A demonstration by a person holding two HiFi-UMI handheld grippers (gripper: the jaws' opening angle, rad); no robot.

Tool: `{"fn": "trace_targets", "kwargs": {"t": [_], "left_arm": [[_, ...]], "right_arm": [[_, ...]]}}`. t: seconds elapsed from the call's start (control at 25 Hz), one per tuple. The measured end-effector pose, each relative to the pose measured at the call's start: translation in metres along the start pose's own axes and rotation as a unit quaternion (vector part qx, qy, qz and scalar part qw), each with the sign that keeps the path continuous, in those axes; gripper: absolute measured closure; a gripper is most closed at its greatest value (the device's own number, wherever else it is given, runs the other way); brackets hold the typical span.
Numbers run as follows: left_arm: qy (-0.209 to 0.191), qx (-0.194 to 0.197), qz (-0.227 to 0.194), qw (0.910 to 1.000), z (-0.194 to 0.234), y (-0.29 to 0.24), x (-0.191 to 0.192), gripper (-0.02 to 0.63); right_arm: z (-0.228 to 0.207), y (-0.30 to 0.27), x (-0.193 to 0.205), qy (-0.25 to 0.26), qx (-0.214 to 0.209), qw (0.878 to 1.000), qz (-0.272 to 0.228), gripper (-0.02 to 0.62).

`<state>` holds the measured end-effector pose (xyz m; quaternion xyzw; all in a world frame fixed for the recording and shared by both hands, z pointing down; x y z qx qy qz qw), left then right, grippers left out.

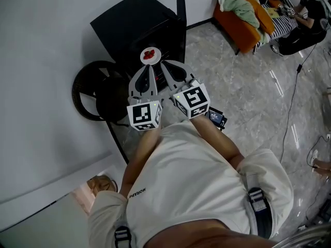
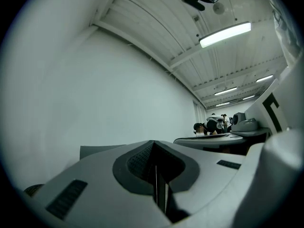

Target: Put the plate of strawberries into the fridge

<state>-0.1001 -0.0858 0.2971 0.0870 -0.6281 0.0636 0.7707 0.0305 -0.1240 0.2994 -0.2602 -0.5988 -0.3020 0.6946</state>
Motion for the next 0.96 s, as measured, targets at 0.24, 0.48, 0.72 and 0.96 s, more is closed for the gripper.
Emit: {"fn": "trace_targets", "kwargs": {"t": [0.24, 0.48, 0.72, 0.96], "left_arm": [[0.006, 0.001, -0.002, 1.0, 0.0004, 0.0006, 0.0025, 0.606], [0.0, 0.002, -0.001, 1.0, -0.0015, -0.0004, 0.0029, 0.606], [-0.015, 0.006, -0.005, 0.9999, -0.0028, -0.0001, 0.0002, 0.606], [-0.014, 0.007, -0.005, 0.9999, -0.001, -0.0042, -0.0031, 0.606]], "right_arm": [[0.0013, 0.0008, 0.0003, 0.001, 0.002, 1.0, -0.002, 0.583], [0.0005, -0.0001, -0.0003, 0.001, 0.002, 1.0, -0.003, 0.583], [0.0034, -0.0012, -0.0015, 0.003, 0.0, 1.0, -0.008, 0.583], [0.0024, -0.0055, -0.0043, 0.004, -0.004, 1.0, -0.015, 0.583]]}}
Point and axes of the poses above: the fingertips, and each gripper's own axes: y backward along the fingers, z to its left, x out of its underside, the point moved 9 cm from there along y, backward along the fingers, and after that the axes turned 11 degrees about y, right-handed, at the moved point
